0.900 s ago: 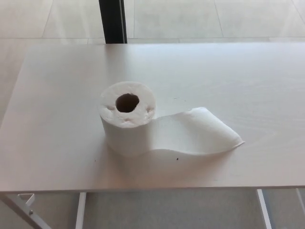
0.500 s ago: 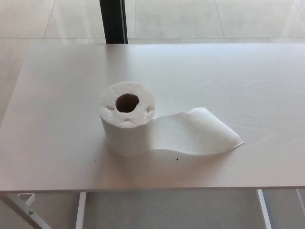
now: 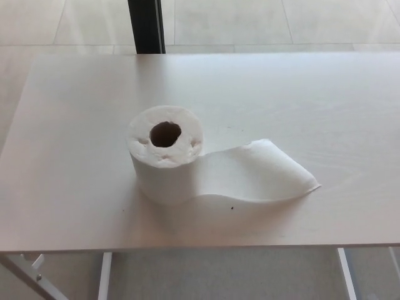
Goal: A toilet paper roll is kept in the middle of the desk infront of the robot. The robot places its left hand on the top of the toilet paper roll to hold it still and uses its right hand to tear off a piece of toilet paper from it and hands the paper to a person
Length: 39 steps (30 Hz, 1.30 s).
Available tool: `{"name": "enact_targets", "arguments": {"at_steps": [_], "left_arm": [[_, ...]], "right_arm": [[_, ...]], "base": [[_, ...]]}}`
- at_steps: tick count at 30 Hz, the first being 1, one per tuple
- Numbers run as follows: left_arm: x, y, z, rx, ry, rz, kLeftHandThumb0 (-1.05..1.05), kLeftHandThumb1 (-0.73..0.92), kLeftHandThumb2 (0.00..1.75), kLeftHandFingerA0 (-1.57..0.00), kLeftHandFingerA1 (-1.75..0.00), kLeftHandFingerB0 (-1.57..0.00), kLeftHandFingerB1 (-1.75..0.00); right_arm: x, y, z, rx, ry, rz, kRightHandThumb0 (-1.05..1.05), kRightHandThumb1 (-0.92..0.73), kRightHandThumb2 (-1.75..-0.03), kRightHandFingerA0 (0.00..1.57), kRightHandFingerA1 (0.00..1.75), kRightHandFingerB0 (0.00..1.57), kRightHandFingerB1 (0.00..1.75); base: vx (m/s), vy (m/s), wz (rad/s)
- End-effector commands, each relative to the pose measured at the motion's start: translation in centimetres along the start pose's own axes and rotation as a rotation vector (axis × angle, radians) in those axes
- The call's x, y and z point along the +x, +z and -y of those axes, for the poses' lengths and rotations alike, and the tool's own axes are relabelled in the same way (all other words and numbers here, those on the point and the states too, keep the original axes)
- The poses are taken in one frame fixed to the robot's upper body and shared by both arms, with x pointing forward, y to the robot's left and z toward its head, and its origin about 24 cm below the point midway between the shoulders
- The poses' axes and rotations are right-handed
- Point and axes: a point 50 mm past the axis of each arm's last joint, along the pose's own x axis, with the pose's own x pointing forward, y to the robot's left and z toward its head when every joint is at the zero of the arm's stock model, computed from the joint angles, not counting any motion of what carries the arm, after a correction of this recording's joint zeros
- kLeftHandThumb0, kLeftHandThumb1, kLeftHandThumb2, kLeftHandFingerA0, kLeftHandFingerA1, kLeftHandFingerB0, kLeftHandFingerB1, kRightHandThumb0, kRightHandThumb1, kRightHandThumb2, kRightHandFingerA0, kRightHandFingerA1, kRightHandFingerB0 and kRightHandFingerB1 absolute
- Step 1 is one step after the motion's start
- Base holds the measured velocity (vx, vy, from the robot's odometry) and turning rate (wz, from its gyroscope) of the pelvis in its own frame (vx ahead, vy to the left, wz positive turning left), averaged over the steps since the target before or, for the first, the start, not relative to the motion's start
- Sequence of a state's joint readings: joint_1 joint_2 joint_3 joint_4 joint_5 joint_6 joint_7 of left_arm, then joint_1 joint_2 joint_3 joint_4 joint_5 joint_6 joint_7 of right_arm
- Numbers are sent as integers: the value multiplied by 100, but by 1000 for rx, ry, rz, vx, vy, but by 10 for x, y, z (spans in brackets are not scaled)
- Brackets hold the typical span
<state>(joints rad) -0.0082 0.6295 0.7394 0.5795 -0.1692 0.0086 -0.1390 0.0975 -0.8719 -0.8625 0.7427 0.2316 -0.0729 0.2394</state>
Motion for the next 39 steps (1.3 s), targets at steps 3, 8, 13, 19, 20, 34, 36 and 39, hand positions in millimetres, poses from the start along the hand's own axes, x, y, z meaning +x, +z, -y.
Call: {"name": "enact_targets", "arguments": {"at_steps": [3,8,13,19,20,34,36,39], "left_arm": [[-20,209,76,-158,-223,712,-70,75,62,-31,-67,-30,-51],[-34,222,144,-89,-419,749,-50,62,58,-47,-45,-42,-41],[-62,214,217,103,-628,814,-69,66,64,-39,-53,-34,-44],[-82,195,266,134,-767,767,-60,52,97,-37,-62,-27,-55],[-84,194,270,136,-773,769,-60,52,97,-37,-62,-27,-55],[-100,182,319,519,-773,806,-58,72,62,-34,-46,-40,-40],[-101,178,320,570,-771,816,-59,73,62,-35,-47,-40,-41],[-103,168,325,725,-779,864,-61,77,63,-31,-46,-36,-40]], "right_arm": [[-37,199,-123,157,458,752,-74,-60,-59,31,52,38,35],[-61,207,-191,30,609,825,-71,-47,-84,43,52,30,43],[-75,190,-255,-24,752,795,-70,-63,-60,34,48,37,32],[-80,166,-295,-104,870,650,-60,-56,-58,31,53,45,38],[-81,163,-297,-117,875,645,-60,-56,-58,31,53,45,38],[-88,138,-313,-209,998,565,-44,-59,-58,50,60,53,48],[-91,138,-315,-197,1012,563,-43,-58,-58,54,61,55,50],[-92,139,-317,-203,1013,559,-43,-59,-58,54,61,55,50]], "base": [[0,0,0],[0,0,0],[0,0,0],[0,0,0],[0,0,0],[0,0,0],[0,0,0],[0,0,0]]}}
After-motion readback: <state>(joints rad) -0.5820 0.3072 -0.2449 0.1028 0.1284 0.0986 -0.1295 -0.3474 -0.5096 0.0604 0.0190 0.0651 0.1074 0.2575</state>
